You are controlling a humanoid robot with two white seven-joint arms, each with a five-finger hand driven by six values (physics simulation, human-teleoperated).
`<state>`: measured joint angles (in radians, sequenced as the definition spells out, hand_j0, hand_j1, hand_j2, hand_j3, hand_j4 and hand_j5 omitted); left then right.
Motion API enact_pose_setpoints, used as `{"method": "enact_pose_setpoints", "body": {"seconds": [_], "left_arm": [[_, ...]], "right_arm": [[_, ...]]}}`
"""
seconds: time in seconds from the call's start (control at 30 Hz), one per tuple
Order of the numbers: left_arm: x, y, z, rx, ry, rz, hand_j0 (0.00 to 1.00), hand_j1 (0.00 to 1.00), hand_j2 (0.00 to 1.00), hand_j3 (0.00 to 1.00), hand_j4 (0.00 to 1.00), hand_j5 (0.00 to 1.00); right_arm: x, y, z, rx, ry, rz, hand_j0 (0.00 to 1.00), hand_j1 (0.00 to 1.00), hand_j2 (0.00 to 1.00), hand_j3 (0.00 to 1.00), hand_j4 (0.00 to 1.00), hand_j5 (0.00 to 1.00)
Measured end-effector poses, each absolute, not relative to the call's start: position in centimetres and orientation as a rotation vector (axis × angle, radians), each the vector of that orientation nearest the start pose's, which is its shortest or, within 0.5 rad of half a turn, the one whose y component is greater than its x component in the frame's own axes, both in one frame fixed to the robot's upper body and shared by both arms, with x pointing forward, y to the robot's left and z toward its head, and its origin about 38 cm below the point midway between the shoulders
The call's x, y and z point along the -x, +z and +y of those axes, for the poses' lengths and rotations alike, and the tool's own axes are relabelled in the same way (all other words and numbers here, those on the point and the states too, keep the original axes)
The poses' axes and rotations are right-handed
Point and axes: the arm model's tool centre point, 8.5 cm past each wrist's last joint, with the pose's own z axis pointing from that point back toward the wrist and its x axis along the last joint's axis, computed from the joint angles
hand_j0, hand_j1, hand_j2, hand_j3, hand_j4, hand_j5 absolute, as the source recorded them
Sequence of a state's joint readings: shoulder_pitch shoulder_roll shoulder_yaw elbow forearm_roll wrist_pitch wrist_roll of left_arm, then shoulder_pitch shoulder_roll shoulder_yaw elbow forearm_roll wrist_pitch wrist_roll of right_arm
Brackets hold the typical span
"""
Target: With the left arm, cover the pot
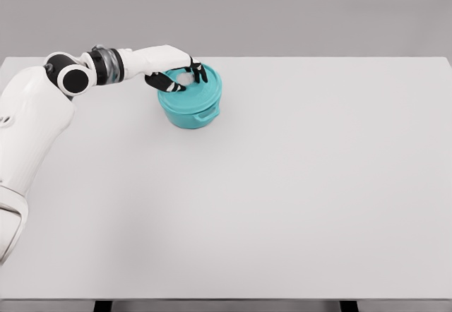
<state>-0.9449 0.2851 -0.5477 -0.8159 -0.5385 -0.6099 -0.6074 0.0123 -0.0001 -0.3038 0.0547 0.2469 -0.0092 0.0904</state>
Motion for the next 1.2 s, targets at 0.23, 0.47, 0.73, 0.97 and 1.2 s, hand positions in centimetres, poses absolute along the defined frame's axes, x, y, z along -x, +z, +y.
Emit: {"method": "enact_pose_setpoints", "body": {"seconds": [0.23,0.47,0.73,0.97,1.2], "left_arm": [[-54.91,20.41,19.46,-0.273,-1.898,-1.436,0.69,0.69,0.69,0.69,0.69,0.69],[-54.93,20.46,19.49,-0.276,-1.903,-1.433,0.69,0.69,0.69,0.69,0.69,0.69],[-54.92,20.54,19.46,-0.276,-1.903,-1.436,0.72,0.72,0.72,0.72,0.72,0.72],[-54.92,20.57,19.54,-0.278,-1.902,-1.436,0.73,0.73,0.73,0.73,0.73,0.73],[-54.93,20.59,19.67,-0.279,-1.900,-1.435,0.74,0.74,0.74,0.74,0.74,0.74]], "right_arm": [[2.47,-26.09,-25.83,-0.017,-0.062,0.050,1.00,1.00,1.00,1.00,1.00,1.00],[2.46,-26.10,-25.83,-0.017,-0.062,0.050,1.00,1.00,1.00,1.00,1.00,1.00],[2.47,-26.09,-25.83,-0.017,-0.062,0.050,1.00,1.00,1.00,1.00,1.00,1.00],[2.46,-26.10,-25.83,-0.017,-0.062,0.050,1.00,1.00,1.00,1.00,1.00,1.00],[2.46,-26.10,-25.83,-0.017,-0.062,0.050,1.00,1.00,1.00,1.00,1.00,1.00]]}}
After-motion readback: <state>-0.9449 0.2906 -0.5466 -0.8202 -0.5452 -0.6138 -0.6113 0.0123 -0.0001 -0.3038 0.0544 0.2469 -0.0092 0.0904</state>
